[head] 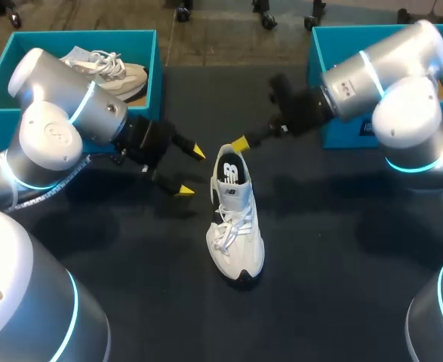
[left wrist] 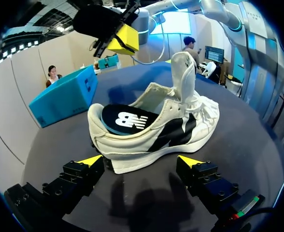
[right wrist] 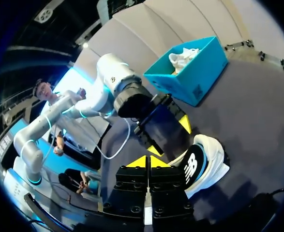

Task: Take the shoe out of the shoebox, open the shoe tongue, remove and reinsert the insole, then place the shoe into the shoebox

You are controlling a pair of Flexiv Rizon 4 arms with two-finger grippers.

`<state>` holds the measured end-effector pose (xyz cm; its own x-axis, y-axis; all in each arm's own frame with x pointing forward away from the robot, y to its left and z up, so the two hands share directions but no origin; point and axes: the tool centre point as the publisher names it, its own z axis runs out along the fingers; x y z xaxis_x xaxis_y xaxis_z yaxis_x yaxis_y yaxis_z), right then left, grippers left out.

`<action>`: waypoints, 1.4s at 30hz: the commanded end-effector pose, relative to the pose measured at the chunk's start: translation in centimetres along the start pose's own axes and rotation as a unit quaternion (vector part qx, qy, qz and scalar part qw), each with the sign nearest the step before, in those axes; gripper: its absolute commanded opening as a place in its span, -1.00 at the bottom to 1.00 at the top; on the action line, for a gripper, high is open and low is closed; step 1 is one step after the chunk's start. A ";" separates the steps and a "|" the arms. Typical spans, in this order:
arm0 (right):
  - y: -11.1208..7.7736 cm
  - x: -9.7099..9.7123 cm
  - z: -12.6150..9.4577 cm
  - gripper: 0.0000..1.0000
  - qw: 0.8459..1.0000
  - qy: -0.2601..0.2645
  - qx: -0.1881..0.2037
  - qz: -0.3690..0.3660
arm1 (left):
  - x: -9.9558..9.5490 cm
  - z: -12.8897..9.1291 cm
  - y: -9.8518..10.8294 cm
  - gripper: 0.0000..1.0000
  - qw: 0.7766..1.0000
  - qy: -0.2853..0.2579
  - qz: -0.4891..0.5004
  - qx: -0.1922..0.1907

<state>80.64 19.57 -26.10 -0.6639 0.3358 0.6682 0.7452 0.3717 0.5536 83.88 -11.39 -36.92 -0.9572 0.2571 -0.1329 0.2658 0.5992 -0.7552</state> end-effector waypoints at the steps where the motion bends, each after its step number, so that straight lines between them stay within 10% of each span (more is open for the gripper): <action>1: -1.0 1.1 -0.6 -1.00 0.998 -0.046 -0.034 0.009 | 0.1 -1.8 -0.6 1.00 1.000 -0.002 0.005 -0.005; 20: -1.2 2.8 -1.7 -1.00 0.981 -0.183 -0.035 0.058 | -0.8 -7.8 -1.3 1.00 0.998 -0.004 0.057 -0.013; 42: -1.7 2.8 -1.6 -1.00 0.976 -0.195 -0.080 0.050 | -1.9 -11.5 -0.9 1.00 0.992 0.013 0.118 -0.040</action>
<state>77.74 18.41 -24.01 -0.5415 0.6693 0.5087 0.8080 0.2473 0.5347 86.83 -3.89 -29.08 -0.8632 0.4202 -0.2800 0.4907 0.5674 -0.6613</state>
